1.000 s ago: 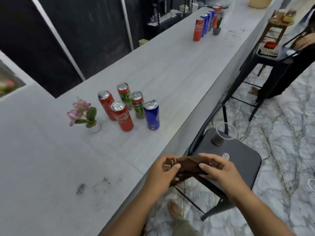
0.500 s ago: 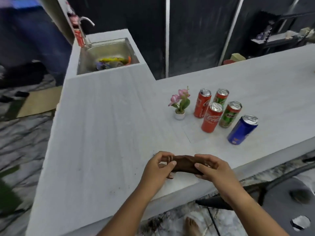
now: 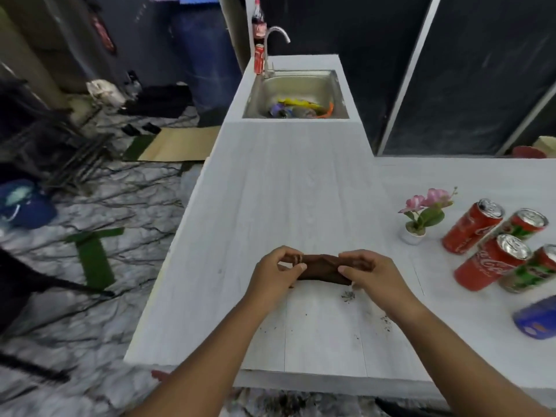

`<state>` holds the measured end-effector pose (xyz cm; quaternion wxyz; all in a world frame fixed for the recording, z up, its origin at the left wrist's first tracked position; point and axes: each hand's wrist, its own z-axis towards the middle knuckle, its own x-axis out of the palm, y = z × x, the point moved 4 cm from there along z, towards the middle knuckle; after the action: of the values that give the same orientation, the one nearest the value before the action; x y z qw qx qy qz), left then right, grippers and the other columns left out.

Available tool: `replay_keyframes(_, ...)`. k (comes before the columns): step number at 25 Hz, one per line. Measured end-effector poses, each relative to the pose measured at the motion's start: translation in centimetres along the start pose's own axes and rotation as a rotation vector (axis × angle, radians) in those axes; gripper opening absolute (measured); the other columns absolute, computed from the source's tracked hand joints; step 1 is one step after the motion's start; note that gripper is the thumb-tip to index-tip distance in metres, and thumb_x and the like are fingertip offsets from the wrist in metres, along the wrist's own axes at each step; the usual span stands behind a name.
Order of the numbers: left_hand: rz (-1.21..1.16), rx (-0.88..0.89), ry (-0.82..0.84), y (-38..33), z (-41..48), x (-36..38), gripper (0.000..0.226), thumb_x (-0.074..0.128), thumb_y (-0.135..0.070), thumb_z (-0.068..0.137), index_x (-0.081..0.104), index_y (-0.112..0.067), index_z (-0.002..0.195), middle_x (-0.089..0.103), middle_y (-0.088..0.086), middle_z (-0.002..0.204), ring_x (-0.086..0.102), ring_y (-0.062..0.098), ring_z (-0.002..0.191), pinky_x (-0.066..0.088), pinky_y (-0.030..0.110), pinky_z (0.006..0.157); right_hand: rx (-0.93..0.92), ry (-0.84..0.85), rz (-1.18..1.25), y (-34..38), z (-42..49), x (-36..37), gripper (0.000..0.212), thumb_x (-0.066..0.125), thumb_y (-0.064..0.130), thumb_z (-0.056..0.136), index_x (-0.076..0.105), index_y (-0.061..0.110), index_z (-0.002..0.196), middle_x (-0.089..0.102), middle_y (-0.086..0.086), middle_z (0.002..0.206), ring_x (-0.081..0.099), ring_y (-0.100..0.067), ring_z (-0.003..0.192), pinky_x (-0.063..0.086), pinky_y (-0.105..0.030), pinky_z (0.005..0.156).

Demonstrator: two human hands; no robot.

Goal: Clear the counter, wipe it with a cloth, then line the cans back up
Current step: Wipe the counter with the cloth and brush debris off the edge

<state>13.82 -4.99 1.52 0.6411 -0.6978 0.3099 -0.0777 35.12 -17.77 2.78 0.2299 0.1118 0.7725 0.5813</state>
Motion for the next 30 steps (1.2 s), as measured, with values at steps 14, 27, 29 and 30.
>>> replay_keyframes(14, 0.465, 0.251, -0.238, 3.6, 3.4, -6.9, 0.026, 0.067, -0.025, 0.103, 0.07, -0.033, 0.128, 0.065, -0.02, 0.119, 0.06, 0.002, 0.11, 0.048, 0.02, 0.094, -0.207, -0.023, -0.498, -1.5, 10.1, -0.8, 0.033, 0.079, 0.034, 0.093, 0.073, 0.048, 0.123, 0.063, 0.026, 0.117, 0.053, -0.001, 0.116, 0.04, -0.017, 0.092)
replay_keyframes(27, 0.803, 0.242, -0.476, 12.5, -4.1, -18.5, 0.031, 0.048, -0.027, 0.107, 0.071, -0.02, 0.126, 0.068, -0.002, 0.134, 0.059, 0.023, 0.125, 0.045, 0.036, 0.106, -0.307, 0.143, -0.732, -0.2, 7.8, 2.2, 0.021, 0.078, 0.018, 0.095, 0.084, 0.028, 0.113, 0.072, 0.014, 0.099, 0.059, -0.013, 0.101, 0.051, -0.034, 0.095)
replay_keyframes(29, 0.824, 0.252, -0.47, 12.5, -4.1, -18.5, 0.033, 0.047, -0.029, 0.104, 0.071, -0.019, 0.125, 0.069, -0.001, 0.133, 0.06, 0.023, 0.124, 0.046, 0.039, 0.106, -0.312, 0.148, -0.709, -0.8, 5.4, 2.2, 0.021, 0.078, 0.018, 0.096, 0.084, 0.028, 0.113, 0.071, 0.013, 0.098, 0.061, -0.011, 0.099, 0.052, -0.033, 0.093)
replay_keyframes(30, 0.829, 0.258, -0.466, 12.4, -4.1, -18.5, 0.034, 0.046, -0.029, 0.104, 0.071, -0.019, 0.125, 0.069, -0.001, 0.133, 0.061, 0.023, 0.124, 0.046, 0.04, 0.106, -0.321, 0.156, -0.71, -1.0, 4.1, 2.2, 0.021, 0.078, 0.018, 0.096, 0.084, 0.027, 0.113, 0.07, 0.012, 0.096, 0.061, -0.011, 0.098, 0.052, -0.032, 0.091)
